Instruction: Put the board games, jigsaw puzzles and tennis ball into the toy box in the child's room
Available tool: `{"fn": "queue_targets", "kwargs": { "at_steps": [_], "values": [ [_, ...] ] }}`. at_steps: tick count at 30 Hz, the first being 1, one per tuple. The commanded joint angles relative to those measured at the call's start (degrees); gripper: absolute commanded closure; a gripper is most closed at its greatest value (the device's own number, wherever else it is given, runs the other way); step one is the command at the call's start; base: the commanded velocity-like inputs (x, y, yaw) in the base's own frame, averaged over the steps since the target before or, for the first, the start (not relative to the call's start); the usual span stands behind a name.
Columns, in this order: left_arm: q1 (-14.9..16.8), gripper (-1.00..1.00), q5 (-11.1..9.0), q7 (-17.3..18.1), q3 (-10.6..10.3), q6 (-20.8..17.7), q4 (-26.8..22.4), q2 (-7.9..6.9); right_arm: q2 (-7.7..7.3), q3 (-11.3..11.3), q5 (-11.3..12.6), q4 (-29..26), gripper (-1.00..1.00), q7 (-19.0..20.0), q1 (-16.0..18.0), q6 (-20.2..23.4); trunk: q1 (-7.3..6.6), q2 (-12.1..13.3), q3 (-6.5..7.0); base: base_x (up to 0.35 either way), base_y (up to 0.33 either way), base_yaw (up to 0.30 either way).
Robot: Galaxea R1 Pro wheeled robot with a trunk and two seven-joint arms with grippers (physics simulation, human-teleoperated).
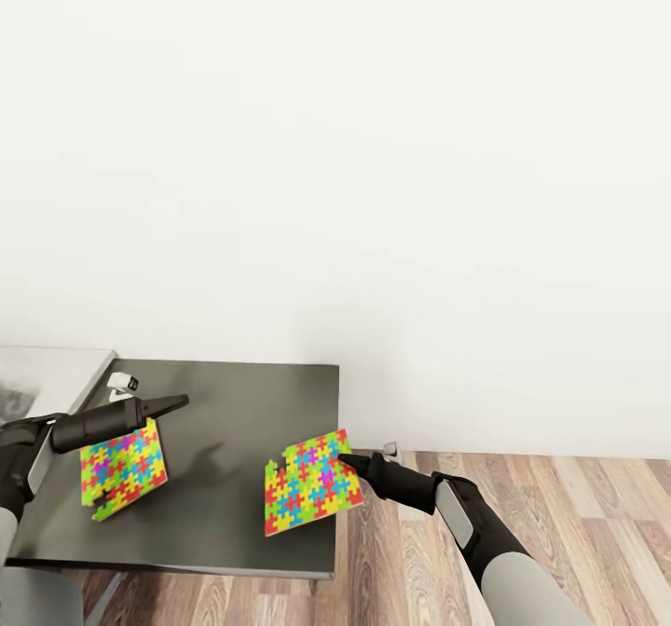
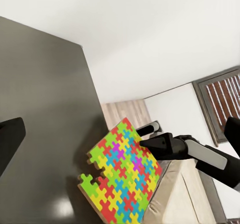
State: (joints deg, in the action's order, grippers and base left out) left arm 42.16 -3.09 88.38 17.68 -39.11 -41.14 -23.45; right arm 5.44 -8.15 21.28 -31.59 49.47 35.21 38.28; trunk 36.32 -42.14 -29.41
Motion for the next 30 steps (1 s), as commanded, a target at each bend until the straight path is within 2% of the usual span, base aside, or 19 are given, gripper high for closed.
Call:
{"fn": "queue_targets", "kwargs": {
  "at_steps": [1, 30],
  "values": [
    [0.0, -1.0, 0.0, 0.2, 0.0, -0.7, 0.0, -0.01, 0.04, -0.3, 0.0, 0.0, 1.0, 0.1, 0.0, 0.3, -0.21, 0.4, 0.13, 0.0, 0.0, 0.0],
    [0.0, -1.0, 0.1, 0.1, -0.5, -2.4, -0.1, -0.1, -0.06, -1.0, 0.4, -0.2, 1.0, 0.5, -0.6, -0.4, -6.58, 12.0, 5.33, 0.0, 0.0, 0.0]
  ]
}}
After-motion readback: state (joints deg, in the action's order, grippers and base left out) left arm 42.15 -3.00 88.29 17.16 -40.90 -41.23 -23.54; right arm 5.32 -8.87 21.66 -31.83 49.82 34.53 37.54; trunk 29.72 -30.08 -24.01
